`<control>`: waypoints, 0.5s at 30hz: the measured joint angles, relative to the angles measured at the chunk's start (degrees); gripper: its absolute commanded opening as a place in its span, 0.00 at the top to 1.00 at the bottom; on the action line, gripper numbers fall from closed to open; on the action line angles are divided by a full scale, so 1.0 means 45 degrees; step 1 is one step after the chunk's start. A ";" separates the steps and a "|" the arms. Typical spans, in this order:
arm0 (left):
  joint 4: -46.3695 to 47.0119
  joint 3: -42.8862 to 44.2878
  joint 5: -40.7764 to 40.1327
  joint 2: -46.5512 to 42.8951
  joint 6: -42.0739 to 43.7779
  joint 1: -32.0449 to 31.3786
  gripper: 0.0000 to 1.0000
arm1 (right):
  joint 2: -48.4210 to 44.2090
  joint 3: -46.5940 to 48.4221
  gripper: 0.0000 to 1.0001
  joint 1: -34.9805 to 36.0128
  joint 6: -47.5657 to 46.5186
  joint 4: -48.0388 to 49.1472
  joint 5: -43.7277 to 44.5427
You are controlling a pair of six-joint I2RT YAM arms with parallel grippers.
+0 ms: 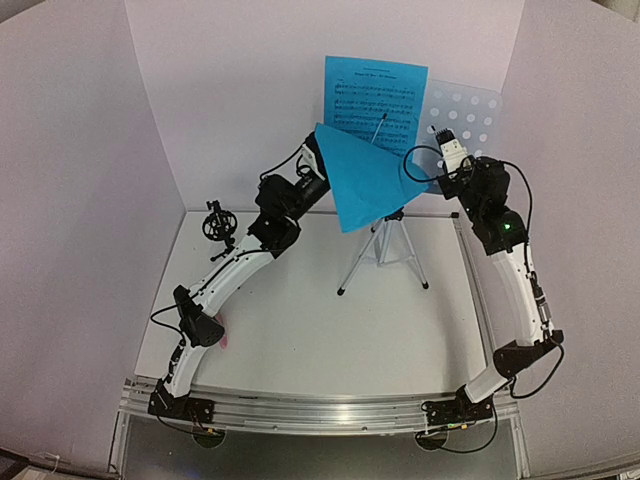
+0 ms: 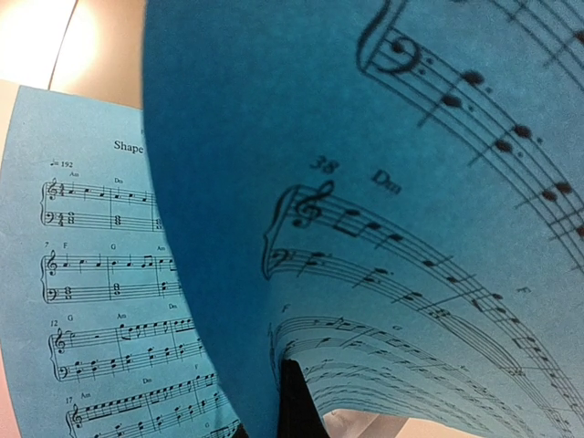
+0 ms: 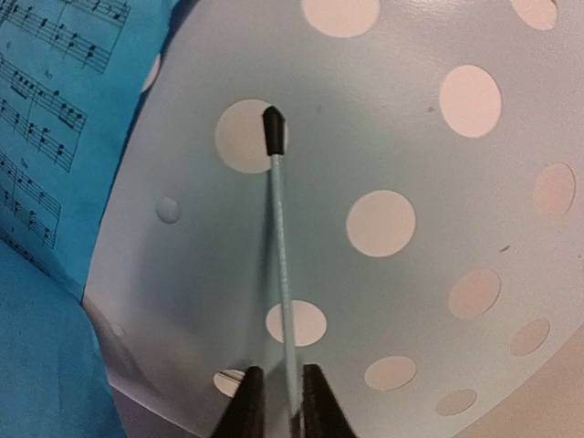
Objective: Set up the instrument practice props
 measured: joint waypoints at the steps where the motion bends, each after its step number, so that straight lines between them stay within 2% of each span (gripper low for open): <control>1: 0.0000 0.0000 0.0000 0.0000 -0.0009 0.0000 1.00 | -0.0003 0.0041 0.96 -0.0027 0.0024 0.0008 0.0021; 3: 0.0000 0.0000 0.0000 0.0000 -0.0043 0.0000 1.00 | -0.0005 0.0052 1.00 -0.0043 0.0032 0.0011 0.0035; 11: 0.0476 0.0000 -0.0033 0.0000 -0.0140 -0.0007 1.00 | -0.0029 0.0007 1.00 -0.0029 0.0403 -0.0058 -0.0155; 15: 0.0925 0.0005 -0.0295 0.0000 -0.0172 -0.0060 1.00 | -0.0505 -0.0907 1.00 -0.0029 0.0838 0.0656 -0.0399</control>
